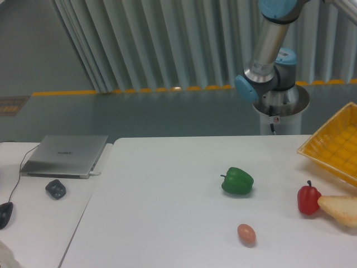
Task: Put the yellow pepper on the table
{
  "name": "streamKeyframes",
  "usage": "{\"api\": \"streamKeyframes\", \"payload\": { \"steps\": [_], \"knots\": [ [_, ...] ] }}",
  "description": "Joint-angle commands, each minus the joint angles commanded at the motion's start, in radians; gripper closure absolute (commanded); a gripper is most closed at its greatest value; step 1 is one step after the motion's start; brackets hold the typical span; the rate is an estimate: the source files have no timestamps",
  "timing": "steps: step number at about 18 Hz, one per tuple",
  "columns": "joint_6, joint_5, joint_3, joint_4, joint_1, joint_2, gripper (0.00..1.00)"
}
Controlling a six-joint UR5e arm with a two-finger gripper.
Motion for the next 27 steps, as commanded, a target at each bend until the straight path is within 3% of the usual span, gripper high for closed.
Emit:
{"api": "streamKeyframes", "payload": {
  "steps": [1, 3, 5, 9, 12, 16, 23, 27],
  "knots": [
    [0.015, -0.003, 0.002, -0.006, -0.015, 0.012, 0.72],
    [0.081, -0.033, 0.026, -0.085, -0.049, 0.043, 0.72],
    [0.084, -0.077, 0.055, -0.1, -0.09, 0.063, 0.72],
    [0.086, -0.043, 0.129, -0.086, -0.195, 0.049, 0.72],
    [0.075, 0.062, 0.132, -0.029, -0.313, 0.013, 0.71],
    [0.069, 0.19, 0.138, -0.015, -0.419, -0.03, 0.7],
    [0.066, 0.21, 0.14, -0.008, -0.489, -0.072, 0.7],
    [-0.004, 0.254, 0.141, -0.006, -0.544, -0.101, 0.69]
  ]
}}
